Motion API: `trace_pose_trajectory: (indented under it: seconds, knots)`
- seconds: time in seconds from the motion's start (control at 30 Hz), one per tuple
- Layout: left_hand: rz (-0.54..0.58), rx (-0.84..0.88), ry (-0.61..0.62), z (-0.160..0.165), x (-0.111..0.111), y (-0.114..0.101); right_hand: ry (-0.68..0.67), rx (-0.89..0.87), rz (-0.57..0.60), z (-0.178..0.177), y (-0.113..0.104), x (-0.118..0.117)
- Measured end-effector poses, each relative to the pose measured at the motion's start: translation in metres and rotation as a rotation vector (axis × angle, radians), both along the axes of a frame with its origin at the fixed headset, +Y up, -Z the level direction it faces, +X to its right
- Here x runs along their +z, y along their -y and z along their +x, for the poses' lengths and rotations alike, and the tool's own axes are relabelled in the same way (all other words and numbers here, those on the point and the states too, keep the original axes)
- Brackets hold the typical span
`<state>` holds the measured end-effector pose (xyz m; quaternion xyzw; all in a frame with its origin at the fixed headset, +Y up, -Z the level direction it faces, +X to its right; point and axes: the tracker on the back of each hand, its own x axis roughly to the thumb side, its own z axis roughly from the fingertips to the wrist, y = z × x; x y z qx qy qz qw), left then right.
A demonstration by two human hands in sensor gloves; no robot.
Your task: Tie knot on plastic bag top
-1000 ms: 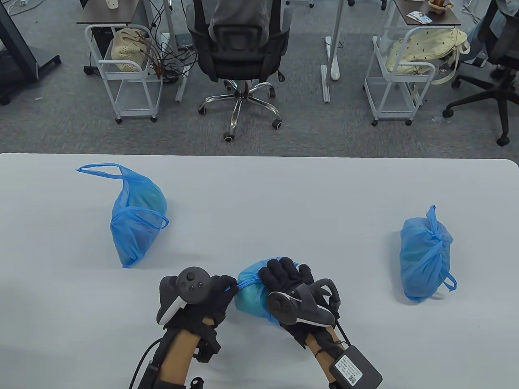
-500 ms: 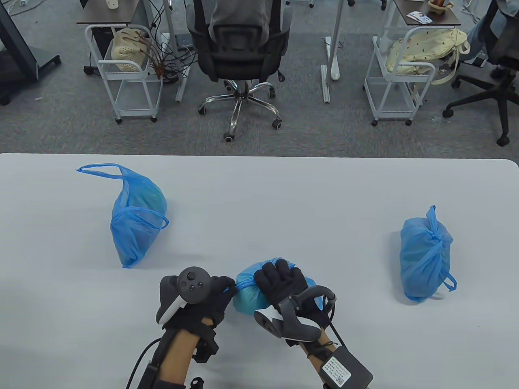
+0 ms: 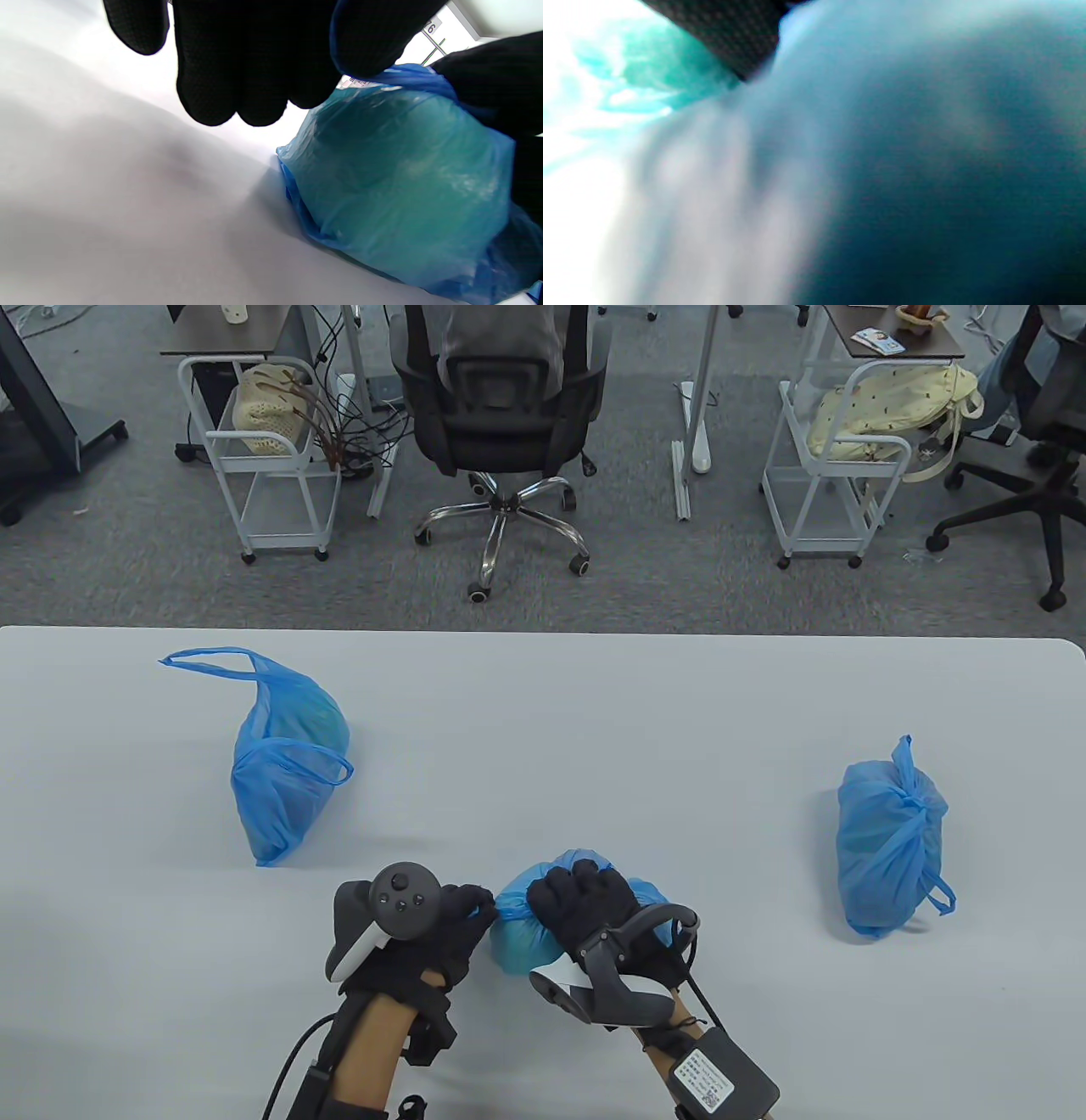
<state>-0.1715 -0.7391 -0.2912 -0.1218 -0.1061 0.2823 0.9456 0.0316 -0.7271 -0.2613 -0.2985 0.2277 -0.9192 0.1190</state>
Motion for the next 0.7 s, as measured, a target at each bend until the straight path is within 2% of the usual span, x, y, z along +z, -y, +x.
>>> trace_pose_trajectory:
  seconds: [0.2, 0.33, 0.47, 0.53, 0.7]
  knots:
    - [0.009, 0.014, -0.018, -0.007, -0.002, -0.001, -0.022, -0.038, -0.027, 0.002, -0.003, -0.001]
    - [0.009, 0.032, -0.023, -0.009, -0.002, -0.002, -0.048, -0.166, -0.066, 0.011, -0.014, -0.003]
    - [0.0, 0.066, -0.022, -0.01, -0.003, -0.003, -0.061, -0.348, -0.067, 0.025, -0.035, -0.005]
    - [0.009, 0.05, -0.027, -0.011, -0.003, -0.002, -0.05, -0.399, -0.025, 0.033, -0.048, -0.006]
    - [0.011, -0.008, -0.033, -0.011, -0.003, 0.0, 0.007, -0.42, 0.068, 0.046, -0.078, -0.014]
